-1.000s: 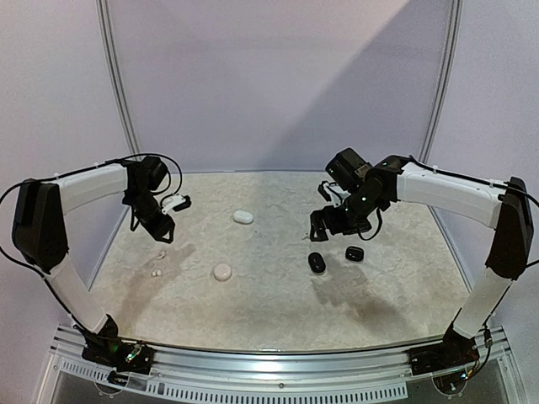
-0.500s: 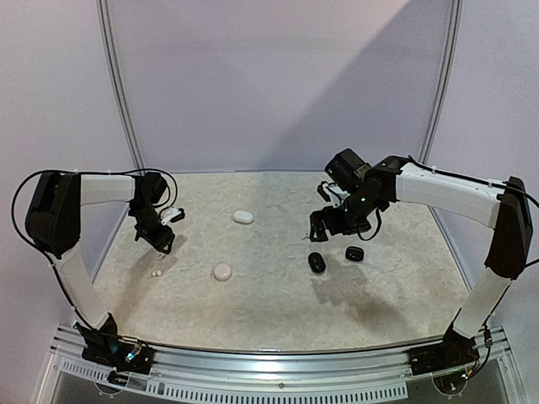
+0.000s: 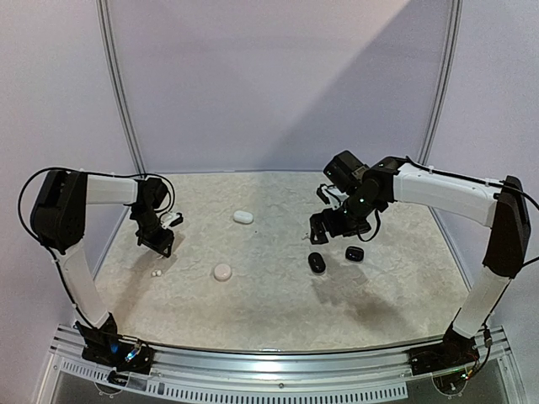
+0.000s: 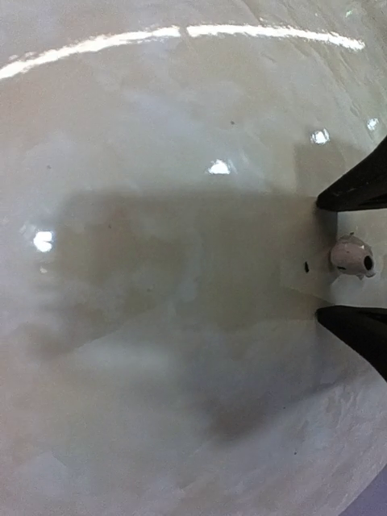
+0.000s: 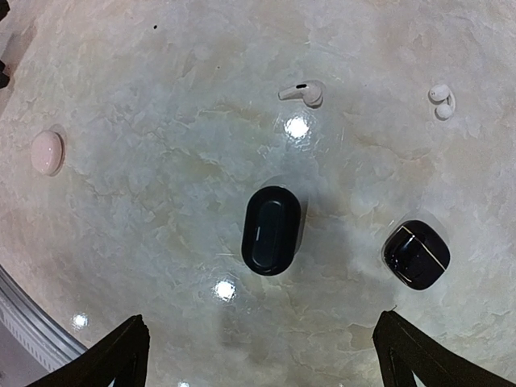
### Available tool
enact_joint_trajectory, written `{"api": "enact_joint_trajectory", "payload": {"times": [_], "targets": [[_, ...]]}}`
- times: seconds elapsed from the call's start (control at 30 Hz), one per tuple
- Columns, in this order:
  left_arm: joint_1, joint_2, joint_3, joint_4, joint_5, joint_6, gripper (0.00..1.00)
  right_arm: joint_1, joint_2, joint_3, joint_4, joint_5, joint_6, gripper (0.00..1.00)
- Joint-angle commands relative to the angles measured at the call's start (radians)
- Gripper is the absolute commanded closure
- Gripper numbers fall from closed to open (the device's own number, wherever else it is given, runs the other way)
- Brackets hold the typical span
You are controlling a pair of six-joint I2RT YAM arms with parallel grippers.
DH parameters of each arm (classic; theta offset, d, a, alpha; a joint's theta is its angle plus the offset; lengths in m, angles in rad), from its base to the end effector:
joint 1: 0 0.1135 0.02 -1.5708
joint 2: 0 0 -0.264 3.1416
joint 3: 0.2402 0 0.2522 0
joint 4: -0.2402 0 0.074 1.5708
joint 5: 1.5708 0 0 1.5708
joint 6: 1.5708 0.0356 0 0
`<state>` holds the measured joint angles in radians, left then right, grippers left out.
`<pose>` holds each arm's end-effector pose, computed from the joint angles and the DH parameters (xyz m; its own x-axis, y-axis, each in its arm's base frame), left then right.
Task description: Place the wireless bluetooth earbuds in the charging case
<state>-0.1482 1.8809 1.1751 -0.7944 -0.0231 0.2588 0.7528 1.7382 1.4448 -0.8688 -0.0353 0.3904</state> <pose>0.3301 -0.0485 0.1424 -0.9163 0.3955 -0.0623 0.3936 0.9184 0.0403 0.2614 0.2466 0.2598 -0.8832 -0.3063 -0.3551 -0.3864 0.9044 0.1812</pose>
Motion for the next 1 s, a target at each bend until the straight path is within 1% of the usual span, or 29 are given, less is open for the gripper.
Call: {"api": "enact_joint_trajectory", "payload": {"times": [0.0, 0.13, 0.37, 0.53, 0.83, 0.97], "targets": [[0.017, 0.020, -0.007, -0.023, 0.015, -0.036, 0.60, 0.010, 0.018, 0.026, -0.021, 0.017, -0.012, 0.01], [0.019, 0.027, 0.002, -0.051, 0.070, -0.066, 0.66, 0.010, 0.018, 0.023, -0.022, 0.018, -0.012, 0.01], [0.019, 0.054, 0.025, -0.096, 0.147, -0.141, 0.71, 0.010, 0.019, 0.022, -0.026, 0.024, -0.015, 0.01], [0.017, 0.040, 0.009, -0.100, 0.184, -0.187, 0.72, 0.010, 0.020, 0.019, -0.026, 0.029, -0.016, 0.01], [0.003, -0.026, -0.067, -0.072, 0.178, -0.233, 0.74, 0.010, 0.038, 0.022, -0.013, 0.021, -0.012, 0.01], [-0.017, -0.038, -0.094, -0.054, 0.229, -0.275, 0.74, 0.010, 0.051, 0.036, -0.007, 0.013, -0.009, 0.01]]}}
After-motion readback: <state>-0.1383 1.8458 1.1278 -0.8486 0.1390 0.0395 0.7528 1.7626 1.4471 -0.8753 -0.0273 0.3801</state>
